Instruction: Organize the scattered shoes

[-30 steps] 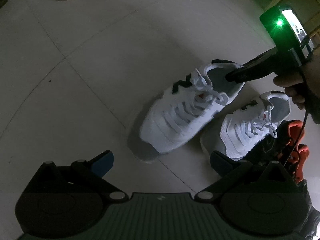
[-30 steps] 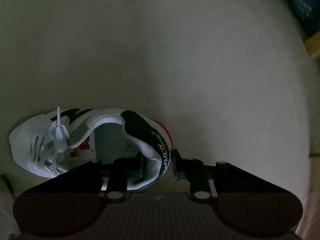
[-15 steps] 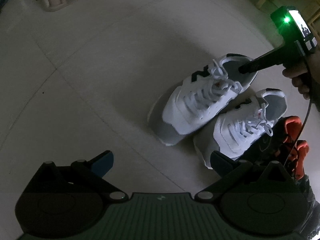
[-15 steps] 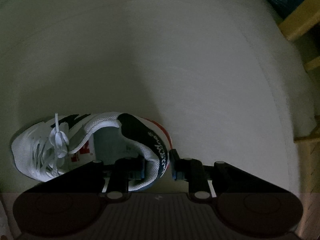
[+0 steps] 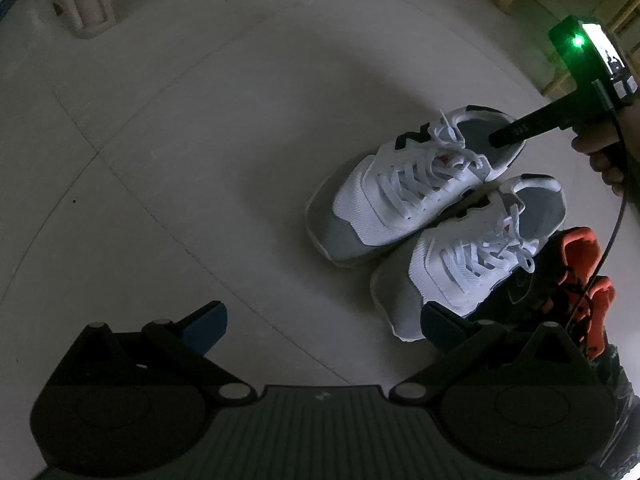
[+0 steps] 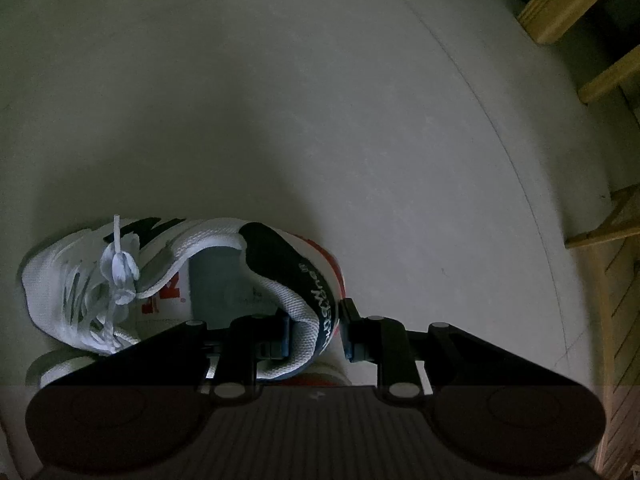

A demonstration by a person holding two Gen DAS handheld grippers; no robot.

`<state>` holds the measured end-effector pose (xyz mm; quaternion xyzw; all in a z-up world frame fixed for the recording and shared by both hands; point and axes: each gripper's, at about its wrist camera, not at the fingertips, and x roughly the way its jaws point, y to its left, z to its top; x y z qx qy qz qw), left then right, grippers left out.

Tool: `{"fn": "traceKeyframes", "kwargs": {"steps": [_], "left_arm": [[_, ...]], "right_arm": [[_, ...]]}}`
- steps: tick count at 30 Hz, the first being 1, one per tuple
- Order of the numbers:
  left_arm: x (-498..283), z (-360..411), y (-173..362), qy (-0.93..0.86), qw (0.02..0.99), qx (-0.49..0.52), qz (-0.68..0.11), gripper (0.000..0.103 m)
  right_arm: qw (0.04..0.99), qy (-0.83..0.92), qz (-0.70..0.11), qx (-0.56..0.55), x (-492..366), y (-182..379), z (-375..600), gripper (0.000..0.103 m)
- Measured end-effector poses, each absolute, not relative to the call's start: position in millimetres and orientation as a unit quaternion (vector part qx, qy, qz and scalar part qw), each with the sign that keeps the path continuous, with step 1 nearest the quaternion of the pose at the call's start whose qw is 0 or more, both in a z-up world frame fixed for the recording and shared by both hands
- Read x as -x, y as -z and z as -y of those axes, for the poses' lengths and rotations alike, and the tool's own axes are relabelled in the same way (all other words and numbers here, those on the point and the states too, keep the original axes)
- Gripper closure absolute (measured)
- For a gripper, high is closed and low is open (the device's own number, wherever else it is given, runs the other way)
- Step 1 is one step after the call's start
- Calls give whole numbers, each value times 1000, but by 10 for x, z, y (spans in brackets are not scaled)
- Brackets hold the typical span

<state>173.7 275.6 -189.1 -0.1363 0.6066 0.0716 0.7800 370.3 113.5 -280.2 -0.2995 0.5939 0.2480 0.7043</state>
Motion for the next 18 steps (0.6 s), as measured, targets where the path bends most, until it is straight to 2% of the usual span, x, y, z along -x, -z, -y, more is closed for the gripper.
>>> {"fn": "traceKeyframes", "kwargs": {"steps": [3,5,7,8,18], "left_arm": [[-1724,-2766,1889,-75,782,133,-604,0],[-1716,-2780,1881,-76,784,130,-602,0],[-1709,-2792,1877,-76,785,127,-602,0],[-1706,-2798,1875,-76,785,125,-602,0],[-1714,-2467,1746,-45,792,61,-605,0]], "right_arm": [[702,-251,-595,301,-3673,2793,-1151,75],[705,-255,-590,301,-3645,2760,-1172,64],[711,-258,-581,301,-3546,2658,-1174,18],[715,-259,-576,301,-3492,2602,-1174,12],[722,-266,-578,273,-3263,1884,-666,5]]}}
